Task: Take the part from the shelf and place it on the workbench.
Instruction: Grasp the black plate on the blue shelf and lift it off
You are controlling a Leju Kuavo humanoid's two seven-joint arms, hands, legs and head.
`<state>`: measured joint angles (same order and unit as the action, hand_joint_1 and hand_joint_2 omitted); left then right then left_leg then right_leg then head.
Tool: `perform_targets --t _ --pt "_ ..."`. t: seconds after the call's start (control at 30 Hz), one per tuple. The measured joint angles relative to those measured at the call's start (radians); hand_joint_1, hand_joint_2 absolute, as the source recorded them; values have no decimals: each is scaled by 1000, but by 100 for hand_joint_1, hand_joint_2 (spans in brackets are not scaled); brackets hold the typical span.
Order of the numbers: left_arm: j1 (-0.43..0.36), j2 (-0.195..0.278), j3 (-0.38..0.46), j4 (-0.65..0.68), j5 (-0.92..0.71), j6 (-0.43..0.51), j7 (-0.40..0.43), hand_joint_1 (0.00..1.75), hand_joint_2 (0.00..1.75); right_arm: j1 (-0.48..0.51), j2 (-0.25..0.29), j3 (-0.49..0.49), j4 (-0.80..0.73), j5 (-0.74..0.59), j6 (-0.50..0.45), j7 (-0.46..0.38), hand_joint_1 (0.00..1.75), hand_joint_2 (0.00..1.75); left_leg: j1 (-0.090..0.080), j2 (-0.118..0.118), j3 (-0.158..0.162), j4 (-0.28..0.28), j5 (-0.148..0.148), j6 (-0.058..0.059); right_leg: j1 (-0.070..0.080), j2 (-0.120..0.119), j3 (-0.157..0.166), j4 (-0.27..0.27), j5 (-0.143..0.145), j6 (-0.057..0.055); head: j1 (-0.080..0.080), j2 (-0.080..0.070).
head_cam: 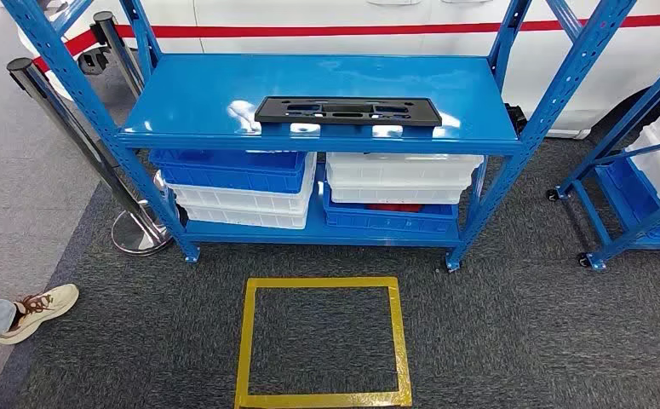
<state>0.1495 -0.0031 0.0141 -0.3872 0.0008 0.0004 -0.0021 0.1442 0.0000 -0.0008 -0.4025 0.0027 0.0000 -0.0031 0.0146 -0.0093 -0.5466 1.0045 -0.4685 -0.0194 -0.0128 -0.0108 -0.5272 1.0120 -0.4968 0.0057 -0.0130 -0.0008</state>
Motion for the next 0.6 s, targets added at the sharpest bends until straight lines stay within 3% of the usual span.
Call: perform_targets --t 0.47,0.6 --pt "-1 0 1 0 1 0 0 0 175 0 0 -1 0 0 0 0 0 175 0 0 0 0 0 0 0 0 0 0 0 0 0 0" --pt "-13 0 44 0 -20 0 -9 0 175 -7 1 -35 3 24 0 -1 0 175 0 0 0 0 0 0 0 0 0 0 0 0 0 0"
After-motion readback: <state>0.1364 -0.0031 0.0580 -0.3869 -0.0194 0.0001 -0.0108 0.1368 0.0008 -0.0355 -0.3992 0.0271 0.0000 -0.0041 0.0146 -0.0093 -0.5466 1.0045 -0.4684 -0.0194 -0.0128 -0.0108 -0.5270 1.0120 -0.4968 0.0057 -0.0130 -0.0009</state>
